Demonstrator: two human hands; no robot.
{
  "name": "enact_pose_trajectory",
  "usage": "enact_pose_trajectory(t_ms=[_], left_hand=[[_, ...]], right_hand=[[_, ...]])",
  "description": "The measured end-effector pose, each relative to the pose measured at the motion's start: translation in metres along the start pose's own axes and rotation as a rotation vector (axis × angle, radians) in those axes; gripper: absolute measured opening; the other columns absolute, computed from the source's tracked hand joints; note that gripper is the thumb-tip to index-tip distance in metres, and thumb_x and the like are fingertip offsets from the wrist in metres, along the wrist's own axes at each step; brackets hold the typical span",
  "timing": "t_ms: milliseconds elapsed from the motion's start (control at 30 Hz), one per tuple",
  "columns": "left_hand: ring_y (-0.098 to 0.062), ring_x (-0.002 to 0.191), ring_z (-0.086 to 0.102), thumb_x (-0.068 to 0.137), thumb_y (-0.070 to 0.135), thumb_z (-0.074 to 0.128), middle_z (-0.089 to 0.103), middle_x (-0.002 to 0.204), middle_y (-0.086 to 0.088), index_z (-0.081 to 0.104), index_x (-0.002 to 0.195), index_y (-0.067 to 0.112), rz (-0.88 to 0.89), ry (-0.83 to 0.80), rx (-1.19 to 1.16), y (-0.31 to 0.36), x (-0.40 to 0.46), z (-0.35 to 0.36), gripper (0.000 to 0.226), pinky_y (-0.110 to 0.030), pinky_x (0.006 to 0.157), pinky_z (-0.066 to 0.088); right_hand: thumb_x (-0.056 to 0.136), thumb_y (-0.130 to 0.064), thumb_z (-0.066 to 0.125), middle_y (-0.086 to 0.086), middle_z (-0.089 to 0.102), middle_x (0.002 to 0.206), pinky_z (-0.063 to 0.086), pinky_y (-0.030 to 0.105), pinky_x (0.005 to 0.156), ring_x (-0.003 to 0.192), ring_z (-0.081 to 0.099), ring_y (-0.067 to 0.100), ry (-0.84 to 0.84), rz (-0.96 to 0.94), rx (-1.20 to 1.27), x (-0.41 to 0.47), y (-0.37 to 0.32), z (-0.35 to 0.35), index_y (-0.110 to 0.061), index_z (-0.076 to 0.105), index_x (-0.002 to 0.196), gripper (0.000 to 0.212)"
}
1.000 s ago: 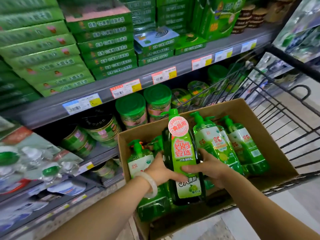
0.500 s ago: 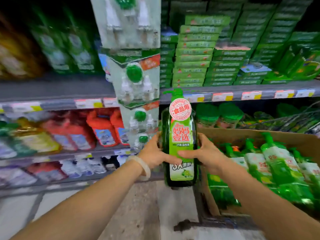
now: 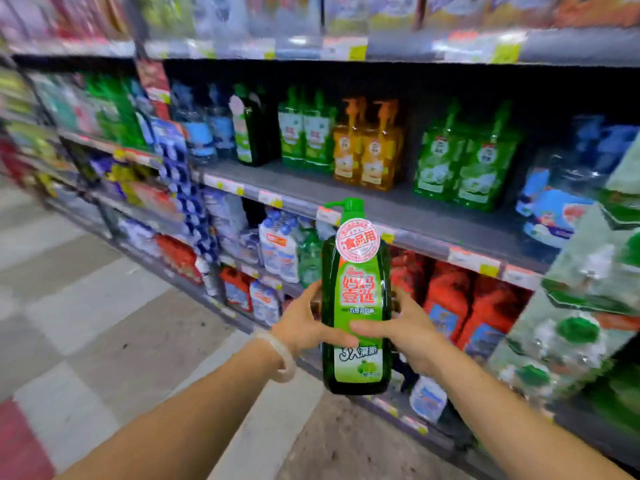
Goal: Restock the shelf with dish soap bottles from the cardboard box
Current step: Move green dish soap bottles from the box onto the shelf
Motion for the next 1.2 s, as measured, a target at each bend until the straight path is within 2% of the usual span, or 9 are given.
enact_pose_trajectory(t_ms=[167,367,433,533,633,800,967,1067,1200], left_hand=[[0.001,0.075,0.069,0.057,-0.021,0.076,0.068,0.102,0.003,0.045,0.129,0.020,0.008,0.115,-0.065,-0.007,0.010,-0.098,0.088,-0.025,0.067,0.059],[-0.018,0.095,0.069,0.043,-0.003,0.088,0.069,0.109,-0.006,0.050,0.127,0.018,0.044,0.217,-0.042,0.004,0.061,-0.197,0.094,-0.039,0.079,0.058],[-0.014,0.091,0.070,0.053,-0.012,0.083,0.070,0.107,-0.004,0.050,0.127,0.017,0.059,0.234,-0.026,0.014,0.088,-0.228,0.086,-0.033,0.075,0.059],[-0.022,0.102,0.067,0.056,-0.012,0.082,0.068,0.113,-0.007,0.049,0.130,0.018,0.078,0.242,-0.002,0.038,0.130,-0.272,0.086,-0.042,0.084,0.057],[-0.022,0.106,0.064,0.056,-0.011,0.083,0.067,0.114,-0.007,0.050,0.128,0.021,0.130,0.269,0.039,0.070,0.169,-0.317,0.085,-0.046,0.087,0.055],[0.006,0.092,0.060,0.059,-0.012,0.080,0.064,0.105,0.013,0.045,0.131,0.021,0.240,0.221,0.122,0.114,0.230,-0.368,0.086,-0.019,0.071,0.057],[-0.002,0.102,0.059,0.057,-0.005,0.085,0.063,0.110,0.015,0.044,0.133,0.023,0.290,0.146,0.204,0.141,0.299,-0.422,0.090,-0.022,0.086,0.053],[-0.017,0.115,0.058,0.056,-0.004,0.086,0.063,0.115,0.009,0.044,0.134,0.020,0.298,0.095,0.209,0.147,0.347,-0.456,0.092,-0.040,0.099,0.048],[-0.004,0.105,0.063,0.061,-0.015,0.078,0.063,0.110,0.008,0.041,0.133,0.014,0.335,-0.025,0.192,0.157,0.407,-0.491,0.087,-0.021,0.080,0.055]], right_hand=[[0.044,-0.004,0.091,0.009,0.067,0.112,0.054,0.045,0.088,0.098,0.067,0.025,-0.140,-0.031,-0.056,0.056,-0.022,0.096,-0.018,0.044,0.124,0.093],[0.047,-0.004,0.090,0.003,0.065,0.111,0.056,0.041,0.083,0.094,0.067,0.019,-0.198,-0.081,-0.099,0.143,-0.052,0.176,-0.018,0.045,0.120,0.087],[0.050,-0.004,0.089,0.002,0.065,0.110,0.056,0.029,0.072,0.088,0.066,0.012,-0.208,-0.107,-0.106,0.177,-0.071,0.198,-0.019,0.045,0.120,0.084],[0.054,-0.006,0.088,0.003,0.061,0.113,0.050,0.018,0.062,0.088,0.063,0.011,-0.228,-0.141,-0.122,0.227,-0.105,0.228,-0.018,0.044,0.120,0.081],[0.053,-0.006,0.089,0.004,0.061,0.116,0.053,0.026,0.069,0.096,0.064,0.017,-0.217,-0.195,-0.114,0.274,-0.142,0.255,-0.016,0.044,0.123,0.084],[0.054,-0.001,0.087,0.003,0.059,0.114,0.053,0.031,0.077,0.096,0.061,0.015,-0.155,-0.278,-0.091,0.338,-0.190,0.285,-0.021,0.040,0.116,0.081],[0.049,-0.007,0.090,0.005,0.060,0.119,0.051,0.047,0.093,0.107,0.061,0.023,-0.039,-0.336,-0.089,0.411,-0.218,0.312,-0.024,0.039,0.115,0.086],[0.052,-0.003,0.089,0.004,0.061,0.113,0.055,0.035,0.080,0.096,0.063,0.015,0.025,-0.357,-0.072,0.452,-0.231,0.328,-0.024,0.038,0.114,0.083],[0.053,0.001,0.087,0.005,0.059,0.112,0.050,0.020,0.069,0.089,0.061,0.008,0.137,-0.368,-0.048,0.504,-0.241,0.353,-0.021,0.039,0.116,0.082]])
Point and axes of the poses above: each hand's wrist, its own x-axis towards the middle knuckle, its own z-axis out of the palm, y = z × x, the point moved 8 cm from there along x, towards the middle knuckle
